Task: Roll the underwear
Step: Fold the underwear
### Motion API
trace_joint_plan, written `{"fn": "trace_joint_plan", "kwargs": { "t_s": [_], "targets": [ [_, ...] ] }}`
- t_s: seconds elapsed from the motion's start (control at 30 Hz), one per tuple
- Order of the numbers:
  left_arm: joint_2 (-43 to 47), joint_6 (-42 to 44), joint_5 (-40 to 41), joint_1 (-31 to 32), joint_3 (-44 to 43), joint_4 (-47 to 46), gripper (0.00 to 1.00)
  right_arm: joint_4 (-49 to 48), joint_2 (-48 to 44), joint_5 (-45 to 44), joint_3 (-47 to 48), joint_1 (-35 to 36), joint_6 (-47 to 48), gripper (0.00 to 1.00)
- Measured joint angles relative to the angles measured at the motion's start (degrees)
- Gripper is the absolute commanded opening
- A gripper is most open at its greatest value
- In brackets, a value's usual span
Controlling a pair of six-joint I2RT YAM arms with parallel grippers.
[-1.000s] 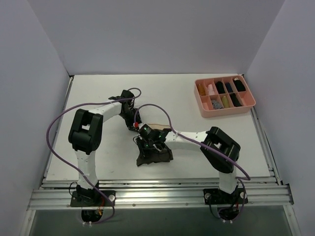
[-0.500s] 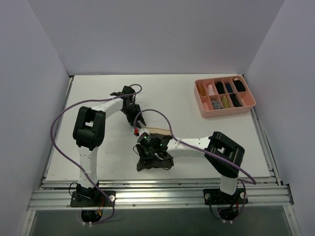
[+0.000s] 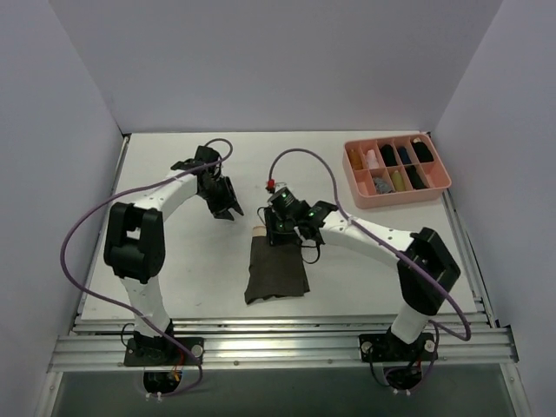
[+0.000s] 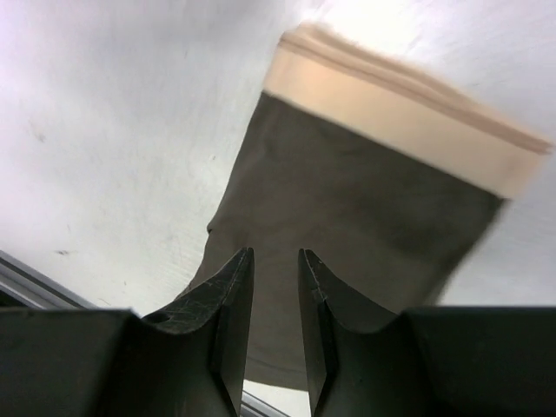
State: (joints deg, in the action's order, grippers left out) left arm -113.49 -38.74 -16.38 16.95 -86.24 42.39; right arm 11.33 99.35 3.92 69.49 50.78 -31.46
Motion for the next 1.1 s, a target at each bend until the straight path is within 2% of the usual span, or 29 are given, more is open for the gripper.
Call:
{"fn": "trace_joint_plan", "kwargs": {
  "t_s": [0.2, 0.33, 0.43, 0.73, 0.83, 0.87, 0.9, 1.03, 1.1],
  "targets": [
    [9.6, 0.24, -1.95, 0.44, 11.52, -4.02, 0.45, 1.6, -10.03, -0.42, -2.01, -6.56, 0.02, 0.24],
    [9.07, -0.48, -3.61, 1.84, 17.55, -6.32, 0.46, 2.91, -12.92, 0.02, -5.57, -9.18, 0.2, 0.24],
    [7.52, -0.9, -3.87, 3.04, 17.77, -7.52, 0.46, 3.72, -13.0, 0.31, -7.96, -10.58, 0.46, 0.24],
    [-0.33, -1.29, -5.38, 6.01, 11.13, -9.6, 0.44, 5.73, -16.06, 1.38, -11.37, -13.84, 1.84, 0.24],
    [-2.71, -1.18, -5.73, 6.36, 8.2, -9.51, 0.3, 6.1, -17.44, 1.53, -11.89, -15.32, 2.51, 0.24],
    [-3.67, -1.2, -6.08, 6.43, 7.02, -9.4, 0.19, 6.34, -17.75, 1.55, -11.91, -15.89, 2.8, 0.24],
    [-4.72, -1.11, -6.14, 6.45, 5.77, -9.22, 0.15, 6.38, -17.92, 1.64, -11.91, -16.28, 2.93, 0.24],
    [-11.15, 0.59, -6.34, 6.47, -4.11, -6.91, 0.11, 6.43, -18.73, 1.64, -12.98, -17.05, 3.02, 0.24],
    [-14.91, 1.49, -6.29, 6.56, -10.58, -5.57, 0.15, 6.32, -18.97, 1.64, -14.05, -17.07, 2.75, 0.24]
  ]
}}
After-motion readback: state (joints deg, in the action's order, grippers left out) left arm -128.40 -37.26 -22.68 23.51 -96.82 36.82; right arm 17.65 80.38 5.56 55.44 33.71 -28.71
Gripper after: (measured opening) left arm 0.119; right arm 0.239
